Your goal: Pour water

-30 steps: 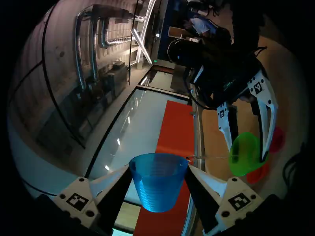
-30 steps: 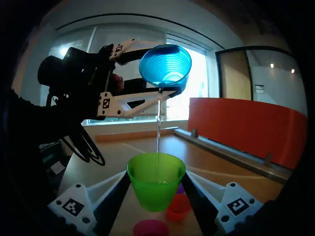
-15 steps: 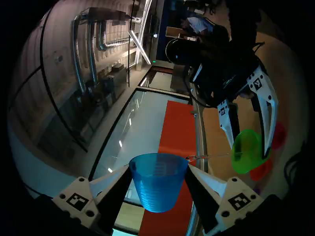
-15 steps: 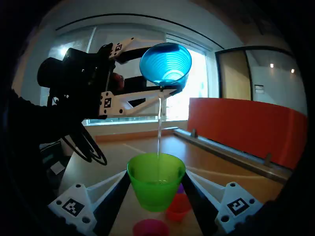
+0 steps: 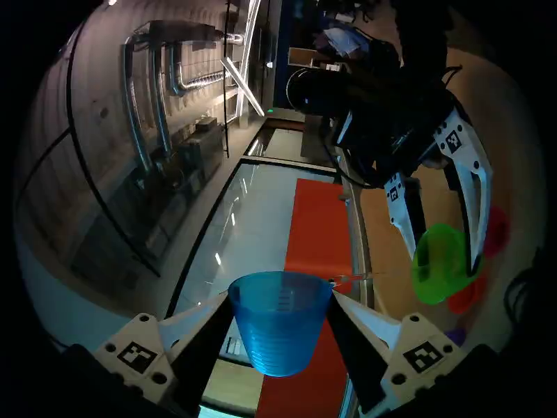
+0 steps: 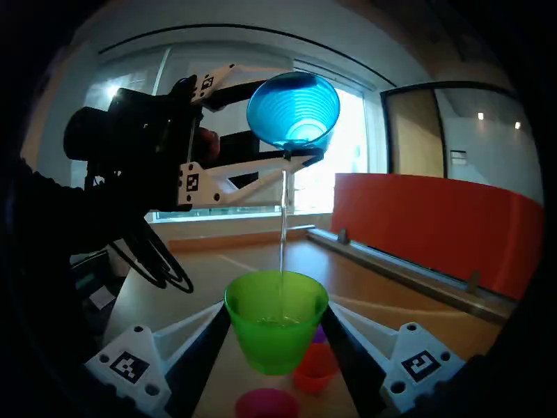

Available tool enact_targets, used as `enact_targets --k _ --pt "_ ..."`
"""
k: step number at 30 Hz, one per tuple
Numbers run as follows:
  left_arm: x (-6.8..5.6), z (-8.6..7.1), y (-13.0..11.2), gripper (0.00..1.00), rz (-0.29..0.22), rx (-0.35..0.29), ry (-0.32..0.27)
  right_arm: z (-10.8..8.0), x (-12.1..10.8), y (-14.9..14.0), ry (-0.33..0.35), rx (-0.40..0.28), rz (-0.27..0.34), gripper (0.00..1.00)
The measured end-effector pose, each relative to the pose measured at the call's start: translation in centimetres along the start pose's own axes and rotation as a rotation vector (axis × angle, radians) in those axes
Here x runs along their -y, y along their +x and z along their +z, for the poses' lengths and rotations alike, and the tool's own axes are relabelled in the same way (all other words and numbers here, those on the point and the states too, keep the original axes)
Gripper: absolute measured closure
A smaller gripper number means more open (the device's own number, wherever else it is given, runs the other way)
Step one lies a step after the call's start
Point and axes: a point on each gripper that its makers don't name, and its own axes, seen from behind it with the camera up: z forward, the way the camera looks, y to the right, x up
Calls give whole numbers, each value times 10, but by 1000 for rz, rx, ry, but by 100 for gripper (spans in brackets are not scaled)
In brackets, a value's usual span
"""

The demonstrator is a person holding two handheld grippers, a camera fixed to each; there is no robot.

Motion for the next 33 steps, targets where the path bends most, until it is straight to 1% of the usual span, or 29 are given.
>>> enact_targets --k 9,15,33 --pt "8 -2 2 13 20 -5 11 -1 -2 1 -5 0 -1 10" --pt "12 -1 2 13 48 -6 10 0 -2 1 -6 -2 -3 10" --pt "11 -2 7 13 105 -10 17 -1 -1 2 -6 -3 -6 10"
